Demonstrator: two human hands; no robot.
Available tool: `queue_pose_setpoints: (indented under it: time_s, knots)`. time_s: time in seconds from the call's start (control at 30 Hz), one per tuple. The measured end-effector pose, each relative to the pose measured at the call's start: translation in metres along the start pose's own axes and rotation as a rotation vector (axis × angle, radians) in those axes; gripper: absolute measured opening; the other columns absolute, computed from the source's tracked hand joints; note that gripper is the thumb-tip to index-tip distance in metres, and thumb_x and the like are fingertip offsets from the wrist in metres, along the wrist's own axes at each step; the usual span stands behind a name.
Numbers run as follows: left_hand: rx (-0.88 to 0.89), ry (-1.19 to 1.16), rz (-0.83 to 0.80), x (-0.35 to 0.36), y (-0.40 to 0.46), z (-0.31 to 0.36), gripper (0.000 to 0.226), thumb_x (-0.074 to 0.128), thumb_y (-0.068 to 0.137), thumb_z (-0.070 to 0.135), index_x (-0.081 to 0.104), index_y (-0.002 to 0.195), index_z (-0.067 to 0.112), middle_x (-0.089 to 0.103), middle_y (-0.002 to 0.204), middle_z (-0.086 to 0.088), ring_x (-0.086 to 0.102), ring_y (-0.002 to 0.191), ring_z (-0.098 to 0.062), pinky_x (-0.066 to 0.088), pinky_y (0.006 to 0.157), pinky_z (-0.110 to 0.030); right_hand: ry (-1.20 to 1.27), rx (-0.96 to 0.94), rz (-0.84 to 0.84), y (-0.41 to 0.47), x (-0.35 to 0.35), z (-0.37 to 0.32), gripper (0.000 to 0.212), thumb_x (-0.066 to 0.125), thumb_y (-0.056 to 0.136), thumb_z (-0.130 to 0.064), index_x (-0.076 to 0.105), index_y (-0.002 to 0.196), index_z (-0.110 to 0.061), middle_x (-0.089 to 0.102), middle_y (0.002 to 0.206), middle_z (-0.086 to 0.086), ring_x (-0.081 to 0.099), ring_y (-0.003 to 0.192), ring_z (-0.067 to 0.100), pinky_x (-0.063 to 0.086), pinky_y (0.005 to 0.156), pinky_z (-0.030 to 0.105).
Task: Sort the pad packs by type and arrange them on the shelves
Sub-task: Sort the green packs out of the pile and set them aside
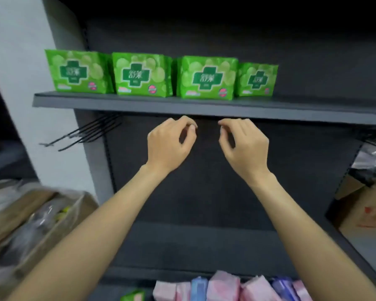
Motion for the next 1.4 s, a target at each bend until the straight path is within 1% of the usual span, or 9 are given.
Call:
queue_pose_setpoints:
  time_s: [0.13, 0.33, 0.53, 0.67, 0.73, 0.83, 0.93, 1.17, 1.4]
  knots:
    - [-0.277, 0.067, -0.387, -0.04, -0.095, -0.041, 0.018, 0.048, 0.09, 0.039, 0.062, 0.095, 0.03, 0.059, 0.075, 0.02, 0.053, 0.072, -0.002, 0.039, 0.062, -0.025, 0.18, 0.028, -0.279, -0.087, 0.013, -0.068, 0.014, 0.055, 0.091, -0.012, 0.069, 0.093, -0.01, 0.069, 0.084, -0.003, 0.061, 0.071, 0.017, 0.049, 0.06, 0.028]
    - [-0.832, 0.054, -0.835, -0.073, -0.274, -0.142, 0.023, 0.06, 0.088, 0.035, 0.059, 0.11, 0.03, 0.063, 0.089, 0.02, 0.06, 0.09, -0.004, 0.048, 0.083, -0.026, 0.557, 0.185, -1.041, -0.26, 0.063, -0.162, 0.031, 0.046, 0.086, -0.035, 0.066, 0.104, -0.018, 0.067, 0.102, -0.005, 0.056, 0.099, 0.019, 0.049, 0.084, 0.034]
    - [-1.133, 0.121, -0.937, -0.119, -0.407, -0.214, 0.031, 0.067, 0.083, 0.028, 0.061, 0.113, 0.026, 0.065, 0.099, 0.011, 0.063, 0.1, -0.017, 0.049, 0.089, -0.035, 0.64, 0.223, -1.501, -0.386, 0.11, -0.235, 0.05, 0.035, 0.08, -0.034, 0.064, 0.116, -0.016, 0.064, 0.116, 0.004, 0.056, 0.104, 0.029, 0.042, 0.095, 0.034]
    - [-1.333, 0.321, -0.998, -0.156, -0.487, -0.241, 0.044, 0.063, 0.079, 0.041, 0.058, 0.119, 0.024, 0.065, 0.118, -0.004, 0.059, 0.11, -0.03, 0.048, 0.089, -0.038, 0.625, -0.116, -1.79, -0.446, 0.143, -0.265, 0.072, 0.054, 0.075, -0.005, 0.042, 0.141, -0.028, 0.031, 0.152, 0.005, 0.026, 0.137, 0.038, 0.026, 0.112, 0.049]
    - [-1.377, 0.436, -0.993, -0.173, -0.523, -0.247, 0.05, 0.065, 0.082, 0.038, 0.053, 0.127, 0.021, 0.056, 0.129, -0.011, 0.051, 0.117, -0.033, 0.044, 0.093, -0.04, 0.542, -0.392, -1.81, -0.46, 0.157, -0.27, 0.084, 0.055, 0.075, 0.004, 0.032, 0.146, -0.035, 0.012, 0.159, 0.004, 0.008, 0.144, 0.039, 0.013, 0.115, 0.059]
    - [-1.446, 0.639, -0.949, -0.196, -0.569, -0.245, 0.077, 0.07, 0.079, 0.046, 0.035, 0.143, 0.023, 0.03, 0.148, -0.012, 0.031, 0.133, -0.035, 0.033, 0.104, -0.048, 0.49, -0.747, -1.625, -0.479, 0.171, -0.282, 0.06, 0.048, 0.071, -0.003, 0.064, 0.122, -0.031, 0.053, 0.138, 0.011, 0.049, 0.124, 0.044, 0.037, 0.094, 0.067]
    - [-1.689, 0.703, -0.88, -0.206, -0.607, -0.24, 0.109, 0.074, 0.069, 0.061, 0.012, 0.151, 0.026, 0.006, 0.157, -0.014, 0.017, 0.141, -0.038, 0.028, 0.107, -0.054, 0.552, -0.842, -1.569, -0.501, 0.178, -0.291, 0.043, 0.061, 0.068, -0.008, 0.072, 0.106, -0.024, 0.063, 0.126, 0.006, 0.058, 0.117, 0.035, 0.04, 0.096, 0.061]
    - [-1.969, 0.625, -0.679, -0.204, -0.648, -0.234, 0.127, 0.081, 0.063, 0.057, -0.003, 0.152, 0.022, 0.03, 0.142, -0.021, 0.033, 0.131, -0.041, 0.035, 0.104, -0.05, 0.54, -0.297, -1.681, -0.499, 0.186, -0.301, 0.086, 0.066, 0.068, -0.05, 0.033, 0.141, -0.019, 0.046, 0.128, 0.003, 0.038, 0.118, 0.024, 0.025, 0.101, 0.034]
    - [-1.954, 0.28, -0.523, -0.181, -0.663, -0.231, 0.097, 0.087, 0.06, 0.043, 0.04, 0.14, 0.015, 0.04, 0.133, -0.016, 0.051, 0.117, -0.033, 0.044, 0.102, -0.045, 0.478, -0.067, -1.746, -0.521, 0.19, -0.329, 0.093, 0.056, 0.079, -0.064, 0.016, 0.15, -0.02, 0.043, 0.137, 0.009, 0.037, 0.123, 0.028, 0.03, 0.105, 0.04]
Point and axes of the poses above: each hand's wrist, its own y-axis towards the middle knuckle, its own x-axis out of the palm, z = x × y, the point moved 2 cm from there along y, towards the middle knuckle
